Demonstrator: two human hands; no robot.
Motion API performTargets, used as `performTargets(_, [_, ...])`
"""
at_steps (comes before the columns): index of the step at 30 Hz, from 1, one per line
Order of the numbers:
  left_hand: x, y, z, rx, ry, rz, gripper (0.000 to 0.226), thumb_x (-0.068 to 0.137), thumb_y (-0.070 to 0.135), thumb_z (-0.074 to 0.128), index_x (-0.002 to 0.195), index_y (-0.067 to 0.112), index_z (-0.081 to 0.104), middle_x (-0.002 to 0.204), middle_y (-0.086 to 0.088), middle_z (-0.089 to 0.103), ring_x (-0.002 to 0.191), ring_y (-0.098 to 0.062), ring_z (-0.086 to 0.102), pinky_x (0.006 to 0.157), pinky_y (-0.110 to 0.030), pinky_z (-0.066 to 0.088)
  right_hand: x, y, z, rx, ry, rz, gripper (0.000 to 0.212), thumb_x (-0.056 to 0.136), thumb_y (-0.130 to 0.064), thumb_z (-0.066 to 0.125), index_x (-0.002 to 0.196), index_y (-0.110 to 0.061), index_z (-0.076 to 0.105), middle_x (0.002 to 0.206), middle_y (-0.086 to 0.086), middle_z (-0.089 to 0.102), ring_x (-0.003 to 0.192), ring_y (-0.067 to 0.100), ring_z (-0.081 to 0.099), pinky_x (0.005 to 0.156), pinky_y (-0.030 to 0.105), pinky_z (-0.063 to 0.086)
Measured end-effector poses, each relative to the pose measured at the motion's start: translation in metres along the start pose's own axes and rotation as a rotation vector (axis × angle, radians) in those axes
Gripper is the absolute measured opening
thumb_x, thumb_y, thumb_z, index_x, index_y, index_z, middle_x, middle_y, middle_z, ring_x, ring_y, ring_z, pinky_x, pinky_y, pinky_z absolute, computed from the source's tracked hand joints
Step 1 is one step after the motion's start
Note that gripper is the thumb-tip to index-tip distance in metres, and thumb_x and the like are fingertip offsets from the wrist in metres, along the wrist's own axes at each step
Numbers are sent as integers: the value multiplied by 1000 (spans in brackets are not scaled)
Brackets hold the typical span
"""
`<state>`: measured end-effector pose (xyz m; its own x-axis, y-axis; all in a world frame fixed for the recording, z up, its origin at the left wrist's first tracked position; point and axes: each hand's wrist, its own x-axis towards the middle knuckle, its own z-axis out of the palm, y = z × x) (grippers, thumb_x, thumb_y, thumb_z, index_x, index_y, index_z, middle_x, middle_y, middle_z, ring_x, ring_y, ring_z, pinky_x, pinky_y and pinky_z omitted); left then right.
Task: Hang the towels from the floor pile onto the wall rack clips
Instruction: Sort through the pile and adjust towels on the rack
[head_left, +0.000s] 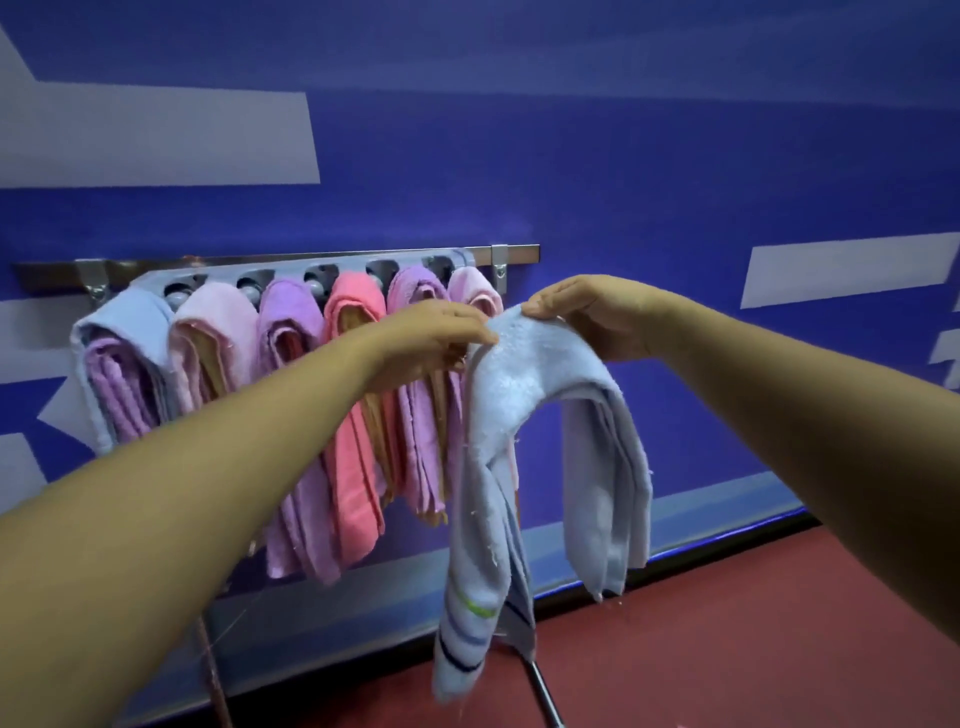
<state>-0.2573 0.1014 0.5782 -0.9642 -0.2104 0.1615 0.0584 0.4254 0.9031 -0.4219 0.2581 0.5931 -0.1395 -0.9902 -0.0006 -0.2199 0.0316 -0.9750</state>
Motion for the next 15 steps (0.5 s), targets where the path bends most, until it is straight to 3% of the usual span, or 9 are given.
performTargets(3, [33,23,-17,75,31,49,15,83,18,63,96,11,62,87,-5,55,75,-12,51,67,-25,39,18,-12,-26,0,9,-1,41,99,-17,42,132,3,55,117,14,68,101,26,68,86,34,55])
performTargets(5, [50,36,-32,168,40,4,13,86,25,60,95,15,63,88,-6,58,76,-15,50,67,-29,37,33,-21,-42,20,16,-23,38,101,-16,38,133,-3,55,119,10,69,104,23,68,87,33,56])
performTargets(9, [83,47,-61,240,32,-99,27,82,40,53,94,18,62,89,-6,69,86,-23,43,85,-36,32,70,-35,-65,-74,98,-34,36,105,-20,36,131,-4,55,121,10,69,109,23,67,91,35,53])
performTargets(11, [99,44,-70,206,133,-14,24,76,32,61,91,13,60,81,-7,63,78,-23,46,76,-32,34,91,-35,-76,-83,121,-39,38,105,-20,39,136,-2,51,124,11,67,111,23,66,89,34,54])
performTargets(13, [112,35,-79,368,260,41,28,77,26,67,96,9,58,87,-10,54,78,-21,46,71,-32,34,111,-31,-85,-67,132,-48,36,106,-21,41,134,-4,54,125,9,67,112,22,65,91,35,52])
performTargets(15, [119,17,-89,646,315,-16,29,85,27,68,105,8,59,94,-10,58,78,-20,49,71,-31,37,131,-22,-90,-65,149,-33,35,105,-20,44,134,-5,56,131,12,65,118,25,64,94,37,51])
